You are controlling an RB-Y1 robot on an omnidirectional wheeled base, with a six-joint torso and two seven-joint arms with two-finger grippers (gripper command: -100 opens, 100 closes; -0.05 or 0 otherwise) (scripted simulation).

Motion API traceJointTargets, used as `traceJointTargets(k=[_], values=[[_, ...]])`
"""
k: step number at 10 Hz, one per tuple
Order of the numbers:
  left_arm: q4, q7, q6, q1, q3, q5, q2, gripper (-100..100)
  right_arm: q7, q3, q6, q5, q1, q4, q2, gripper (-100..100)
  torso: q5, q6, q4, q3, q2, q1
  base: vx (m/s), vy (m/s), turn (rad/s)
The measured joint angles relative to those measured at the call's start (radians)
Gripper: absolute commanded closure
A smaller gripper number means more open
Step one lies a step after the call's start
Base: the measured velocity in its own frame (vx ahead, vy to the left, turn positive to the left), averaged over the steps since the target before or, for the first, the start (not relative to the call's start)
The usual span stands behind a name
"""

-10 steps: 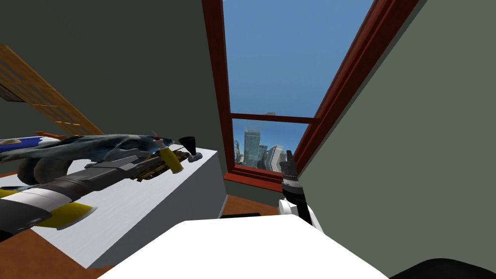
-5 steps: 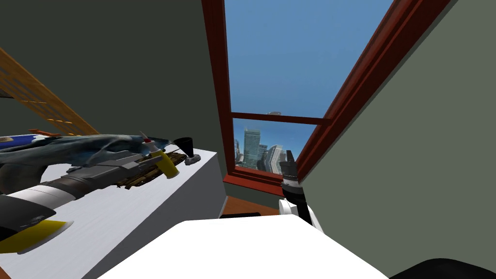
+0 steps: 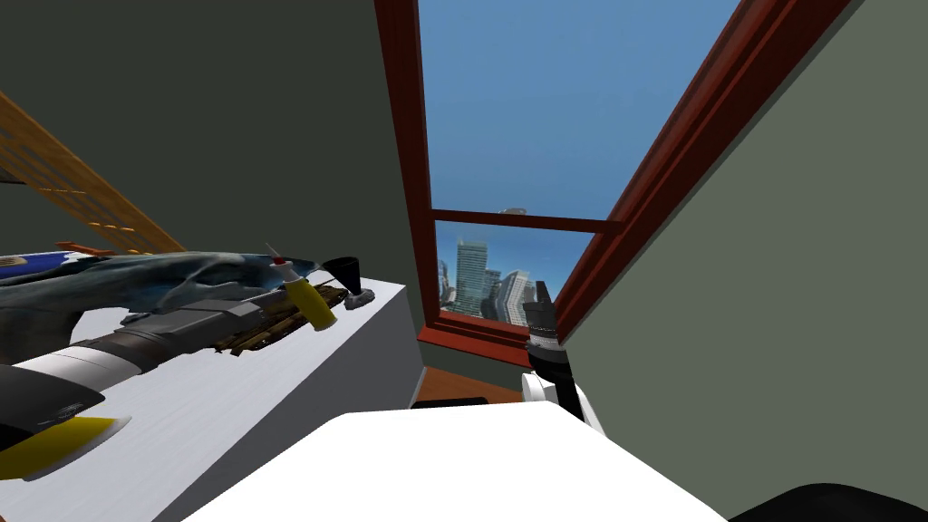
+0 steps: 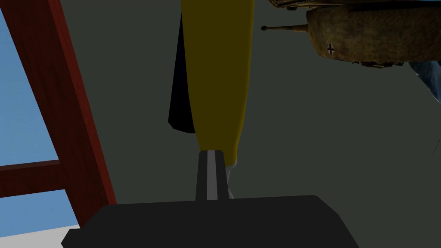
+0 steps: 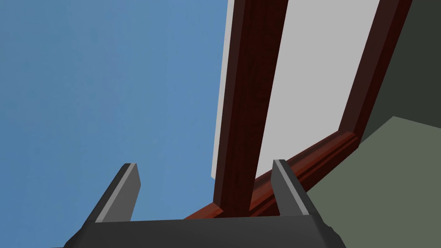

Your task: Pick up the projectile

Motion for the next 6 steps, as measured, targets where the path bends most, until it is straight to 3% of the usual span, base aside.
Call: traceJointTargets(k=[1,3,6], values=[[0.0,0.0,0.0,0.0,0.0,0.0,0.0,-100,0.0,0.0,0.0,0.0,0.0,0.0,0.0,0,0.0,0.0,0.0,0.0,0.0,0.0,-0.121,0.032,-0.094],[0.021,0.006,-0.018,0.005,-0.001,-0.027,0.03,-100,0.0,0.0,0.0,0.0,0.0,0.0,0.0,0,0.001,0.0,0.002,0.005,0.009,0.004,-0.161,0.047,-0.096],[0.07,-0.004,-0.039,-0.019,-0.026,-0.067,0.037,-100,0.0,0.0,0.0,0.0,0.0,0.0,0.0,0,0.0,0.0,0.002,0.006,0.009,-0.001,-0.12,-0.035,-0.035]])
